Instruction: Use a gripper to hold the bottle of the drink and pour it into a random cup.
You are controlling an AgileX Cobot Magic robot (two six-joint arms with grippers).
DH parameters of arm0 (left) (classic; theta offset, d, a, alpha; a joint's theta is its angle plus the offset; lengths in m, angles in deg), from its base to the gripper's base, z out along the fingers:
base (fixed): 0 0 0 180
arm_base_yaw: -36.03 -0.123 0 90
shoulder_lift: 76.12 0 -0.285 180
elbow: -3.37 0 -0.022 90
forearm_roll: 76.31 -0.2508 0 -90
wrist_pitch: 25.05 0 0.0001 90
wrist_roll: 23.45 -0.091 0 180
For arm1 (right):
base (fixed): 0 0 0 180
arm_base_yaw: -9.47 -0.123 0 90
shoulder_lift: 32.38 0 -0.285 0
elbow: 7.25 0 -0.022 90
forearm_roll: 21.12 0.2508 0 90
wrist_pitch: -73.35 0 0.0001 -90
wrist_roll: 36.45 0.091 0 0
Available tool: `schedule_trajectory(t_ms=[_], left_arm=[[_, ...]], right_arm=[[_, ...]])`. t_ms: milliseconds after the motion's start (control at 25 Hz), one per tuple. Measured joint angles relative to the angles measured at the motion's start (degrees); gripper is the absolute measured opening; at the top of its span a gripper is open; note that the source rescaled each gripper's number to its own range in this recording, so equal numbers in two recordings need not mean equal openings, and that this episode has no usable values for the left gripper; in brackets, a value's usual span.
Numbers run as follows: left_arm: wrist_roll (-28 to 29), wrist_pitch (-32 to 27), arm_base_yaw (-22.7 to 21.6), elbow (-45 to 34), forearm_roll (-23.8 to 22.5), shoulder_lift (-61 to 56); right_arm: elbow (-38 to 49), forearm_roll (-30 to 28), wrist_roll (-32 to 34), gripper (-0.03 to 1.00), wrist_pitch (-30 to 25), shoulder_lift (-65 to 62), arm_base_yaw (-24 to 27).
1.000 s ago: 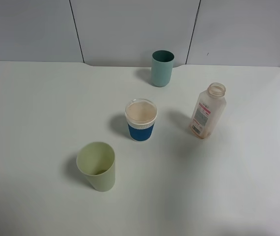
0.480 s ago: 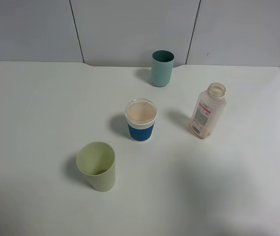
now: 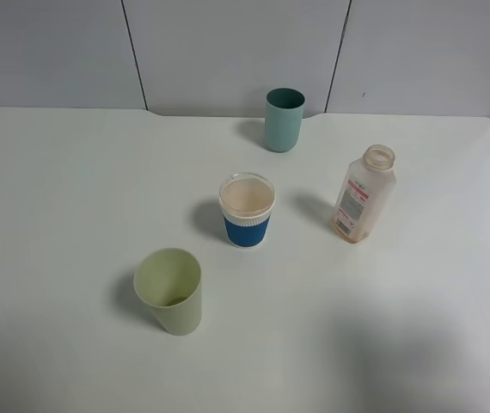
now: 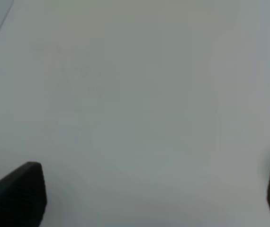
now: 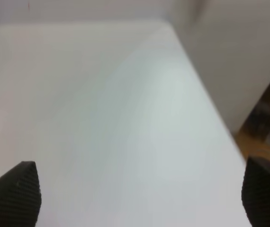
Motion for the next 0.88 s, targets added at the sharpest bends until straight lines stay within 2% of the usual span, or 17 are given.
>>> schedule_trajectory(t_ms=[240, 880], left_arm=[[0.0, 0.0, 0.0, 0.0, 0.0, 0.0], [0.0, -0.06, 0.0, 0.0, 0.0, 0.0]], right_arm=[[1.07, 1.12, 0.62, 0.76, -0.3, 0.0, 0.0], [1.15, -1.77, 3.94, 0.76, -0.05, 0.0, 0.0]])
